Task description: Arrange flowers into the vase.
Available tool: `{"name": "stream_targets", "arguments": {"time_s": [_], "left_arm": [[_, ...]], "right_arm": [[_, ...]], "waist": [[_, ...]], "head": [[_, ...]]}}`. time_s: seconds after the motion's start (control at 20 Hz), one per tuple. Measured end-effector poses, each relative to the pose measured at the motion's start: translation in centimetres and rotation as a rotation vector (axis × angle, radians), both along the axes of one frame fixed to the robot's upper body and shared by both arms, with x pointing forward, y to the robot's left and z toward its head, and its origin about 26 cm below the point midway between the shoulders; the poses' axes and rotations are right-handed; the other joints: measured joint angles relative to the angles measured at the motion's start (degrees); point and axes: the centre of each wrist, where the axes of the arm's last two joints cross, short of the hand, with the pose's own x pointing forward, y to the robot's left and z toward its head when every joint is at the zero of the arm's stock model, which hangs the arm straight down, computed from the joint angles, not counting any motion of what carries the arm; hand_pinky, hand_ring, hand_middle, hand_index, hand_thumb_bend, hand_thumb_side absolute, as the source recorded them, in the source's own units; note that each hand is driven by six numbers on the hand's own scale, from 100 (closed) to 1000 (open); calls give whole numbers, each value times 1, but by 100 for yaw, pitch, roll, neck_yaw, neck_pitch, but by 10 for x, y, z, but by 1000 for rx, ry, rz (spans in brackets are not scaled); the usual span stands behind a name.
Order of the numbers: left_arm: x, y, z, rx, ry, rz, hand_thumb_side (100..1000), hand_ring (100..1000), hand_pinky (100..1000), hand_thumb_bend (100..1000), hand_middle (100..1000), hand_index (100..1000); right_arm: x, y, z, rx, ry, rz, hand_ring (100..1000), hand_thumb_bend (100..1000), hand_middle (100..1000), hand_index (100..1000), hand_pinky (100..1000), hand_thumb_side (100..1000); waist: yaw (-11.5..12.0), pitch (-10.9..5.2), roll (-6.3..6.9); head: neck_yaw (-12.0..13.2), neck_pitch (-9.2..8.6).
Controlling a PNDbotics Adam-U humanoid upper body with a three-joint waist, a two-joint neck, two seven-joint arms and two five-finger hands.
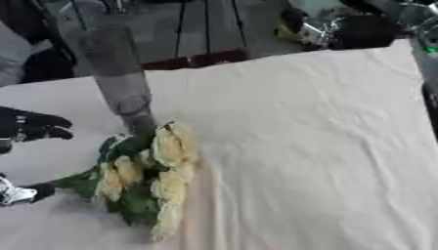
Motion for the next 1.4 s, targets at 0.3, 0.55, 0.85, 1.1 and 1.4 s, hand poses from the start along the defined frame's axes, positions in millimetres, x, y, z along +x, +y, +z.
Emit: {"name": "stream_targets", "arguments": {"time_s": [0.3,0.55,0.85,1.1,1.4], "left_arm": [[13,-1,-16,-20,-15,12,749,893,879,376,905,997],[22,-1,-27,-28,-25,9,749,893,879,376,905,997],[31,-1,-37,-23,-10,26,706,882,871,330,906,979],[41,2,-48,-2,16,40,678,891,876,298,924,991],[45,4,-54,14,46,46,672,894,876,292,933,995]], "right_arm": [[2,1,-2,6,9,3,955,266,915,907,839,1000],[2,1,-3,6,12,3,955,266,915,907,839,1000],[3,0,-2,11,12,-1,954,270,913,907,840,1000],[3,-1,-2,12,11,-1,953,267,912,905,839,1000],[4,0,-3,23,12,-2,953,267,912,904,839,1000]], "waist": [[-28,32,0],[-33,35,0],[-90,100,6],[-99,102,13],[-99,108,19]], "head": [[43,-7],[65,-36],[115,-48],[147,-51],[187,-78]]}}
